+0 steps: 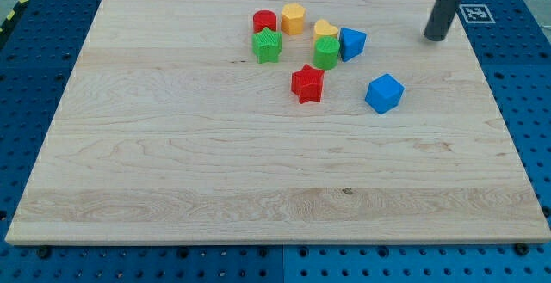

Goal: Place your hand below the green circle

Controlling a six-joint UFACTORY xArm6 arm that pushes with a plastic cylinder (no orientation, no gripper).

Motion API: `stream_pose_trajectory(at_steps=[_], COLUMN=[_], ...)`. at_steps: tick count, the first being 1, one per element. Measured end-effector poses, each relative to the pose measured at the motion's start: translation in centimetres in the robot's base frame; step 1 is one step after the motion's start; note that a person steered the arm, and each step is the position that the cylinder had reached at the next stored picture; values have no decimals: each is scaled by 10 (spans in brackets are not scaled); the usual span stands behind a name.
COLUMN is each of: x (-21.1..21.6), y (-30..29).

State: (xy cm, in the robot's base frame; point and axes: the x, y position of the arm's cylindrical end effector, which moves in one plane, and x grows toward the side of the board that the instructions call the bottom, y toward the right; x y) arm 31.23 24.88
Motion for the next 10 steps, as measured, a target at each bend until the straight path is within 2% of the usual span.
stream_pose_trajectory(at_steps=[1, 3, 4, 5, 6, 8, 10], x=[-16, -20, -20, -21, -27, 33, 29], y=[-17, -122, -142, -143, -117, -96, -95])
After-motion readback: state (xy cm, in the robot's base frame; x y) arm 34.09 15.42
